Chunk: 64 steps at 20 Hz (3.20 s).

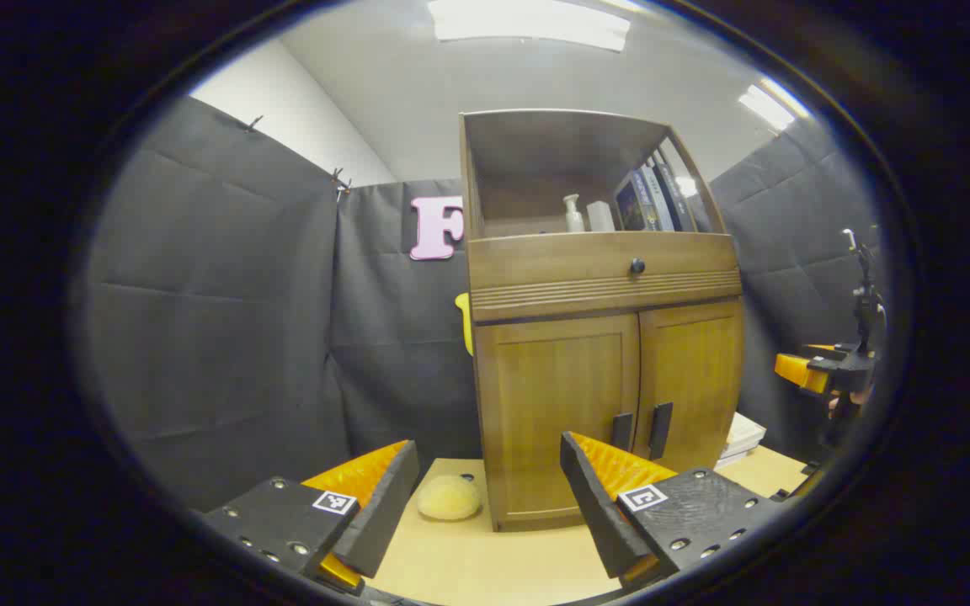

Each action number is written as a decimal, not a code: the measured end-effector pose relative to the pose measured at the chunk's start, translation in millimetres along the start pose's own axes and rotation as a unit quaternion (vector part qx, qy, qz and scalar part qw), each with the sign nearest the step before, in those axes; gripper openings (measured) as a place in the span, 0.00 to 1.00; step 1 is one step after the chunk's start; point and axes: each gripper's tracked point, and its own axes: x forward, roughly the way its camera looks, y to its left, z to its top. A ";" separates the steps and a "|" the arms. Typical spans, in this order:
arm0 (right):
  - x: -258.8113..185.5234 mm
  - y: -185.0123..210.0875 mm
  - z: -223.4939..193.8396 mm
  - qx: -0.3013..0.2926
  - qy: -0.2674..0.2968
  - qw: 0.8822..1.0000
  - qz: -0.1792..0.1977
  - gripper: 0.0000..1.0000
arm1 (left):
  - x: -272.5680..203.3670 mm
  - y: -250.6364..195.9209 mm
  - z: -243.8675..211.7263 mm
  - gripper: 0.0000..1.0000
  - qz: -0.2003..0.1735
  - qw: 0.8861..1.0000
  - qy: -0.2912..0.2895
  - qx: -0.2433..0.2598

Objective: Open the right door of the double-door shoe cabinet with the right hand, and open the left door with the left hand.

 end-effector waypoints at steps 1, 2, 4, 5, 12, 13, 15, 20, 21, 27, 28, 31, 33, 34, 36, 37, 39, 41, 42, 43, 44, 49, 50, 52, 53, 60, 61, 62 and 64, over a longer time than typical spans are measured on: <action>-4.9 -0.9 -4.8 -0.006 0.004 1.000 -0.002 0.98 | 2.2 -3.8 -5.1 0.99 -0.005 1.000 0.004 -0.008; -9.1 -0.9 -7.3 -0.007 0.008 1.000 -0.003 0.97 | 0.0 -10.5 -11.4 0.99 -0.009 1.000 0.005 -0.013; -14.4 0.6 -7.2 -0.004 0.009 1.000 -0.008 0.96 | -10.5 -16.2 -17.4 0.99 -0.013 1.000 -0.001 -0.017; -16.9 -0.2 -8.7 -0.004 0.010 1.000 -0.011 0.97 | -14.0 -14.9 -17.8 0.99 -0.014 1.000 -0.005 -0.018; -24.5 6.0 -18.9 0.004 0.035 0.999 -0.001 0.98 | -25.3 1.6 -32.5 0.99 0.007 0.998 -0.006 -0.065; -24.8 6.8 -19.5 0.005 0.038 0.999 0.001 0.98 | -27.6 4.0 -35.8 0.99 0.011 0.998 -0.003 -0.070; -23.8 7.0 -21.1 0.008 0.043 0.999 0.002 0.98 | -31.7 6.9 -42.6 0.99 0.019 0.997 0.005 -0.069; -22.8 10.1 -24.8 0.009 0.054 0.998 0.014 0.98 | -44.2 13.4 -56.2 0.99 0.034 0.997 0.018 -0.062; -22.5 11.4 -25.8 0.010 0.056 0.998 0.018 0.98 | -46.0 13.9 -57.9 0.99 0.037 0.997 0.020 -0.058; -10.5 29.7 -40.9 0.009 0.064 0.997 0.048 0.97 | -43.9 8.4 -71.6 0.99 0.043 0.997 0.037 -0.047; -4.7 36.3 -39.5 0.007 0.064 0.997 0.052 0.98 | -42.0 6.4 -74.2 0.99 0.039 0.997 0.041 -0.048; 14.5 55.2 -33.4 0.004 0.064 0.996 0.061 0.97 | -37.0 3.9 -81.2 0.99 0.032 0.997 0.053 -0.053; 23.8 62.7 -34.1 0.008 0.062 0.996 0.068 0.97 | -37.5 1.2 -85.7 0.99 0.033 0.996 0.060 -0.058; 30.0 67.5 -32.7 0.009 0.060 0.996 0.072 0.96 | -37.2 0.8 -88.1 0.99 0.035 0.996 0.064 -0.061; 41.5 78.3 -34.5 0.013 0.060 0.995 0.081 0.98 | -38.1 0.5 -91.4 0.99 0.043 0.994 0.071 -0.066; 47.2 83.9 -38.3 0.016 0.063 0.994 0.087 0.98 | -38.6 0.1 -93.3 0.99 0.048 0.994 0.075 -0.068; 61.2 95.6 -44.9 0.020 0.070 0.993 0.096 0.97 | -40.9 1.2 -95.0 0.99 0.062 0.992 0.082 -0.067; 76.0 106.4 -49.6 0.018 0.074 0.992 0.104 0.97 | -43.4 2.7 -96.9 0.99 0.079 0.991 0.089 -0.061; 83.7 112.2 -52.2 0.015 0.075 0.991 0.109 0.97 | -44.8 3.0 -97.8 0.99 0.088 0.990 0.092 -0.061; 93.0 116.3 -55.1 0.011 0.075 0.991 0.112 0.96 | -45.0 2.7 -99.1 0.99 0.095 0.989 0.095 -0.066; 101.4 120.1 -58.1 0.009 0.077 0.990 0.115 0.96 | -45.2 1.4 -103.2 0.99 0.101 0.987 0.100 -0.072; 135.6 135.3 -79.9 -0.007 0.093 0.988 0.124 0.97 | -44.9 2.1 -113.0 0.99 0.140 0.981 0.115 -0.077; 141.1 138.1 -84.9 -0.012 0.096 0.987 0.127 0.98 | -44.1 1.1 -115.2 0.99 0.147 0.979 0.116 -0.076; 150.6 143.6 -95.9 -0.018 0.103 0.986 0.131 0.97 | -40.1 -2.0 -117.9 0.97 0.158 0.977 0.119 -0.078; 155.2 145.0 -99.8 -0.022 0.106 0.986 0.129 0.98 | -35.2 -2.4 -117.6 0.97 0.163 0.976 0.121 -0.080; 175.3 149.0 -119.7 -0.033 0.114 0.987 0.111 0.93 | -25.4 -7.8 -119.6 0.98 0.176 0.973 0.132 -0.066; 177.3 147.8 -120.8 -0.035 0.114 0.987 0.112 0.87 | -25.2 -8.2 -119.7 0.97 0.176 0.973 0.133 -0.063; 179.5 147.8 -121.0 -0.037 0.113 0.986 0.113 0.84 | -23.2 -8.7 -119.0 0.97 0.175 0.973 0.134 -0.062; 182.5 151.1 -121.2 -0.041 0.111 0.987 0.113 0.65 | -19.5 -10.8 -119.4 0.99 0.173 0.974 0.134 -0.064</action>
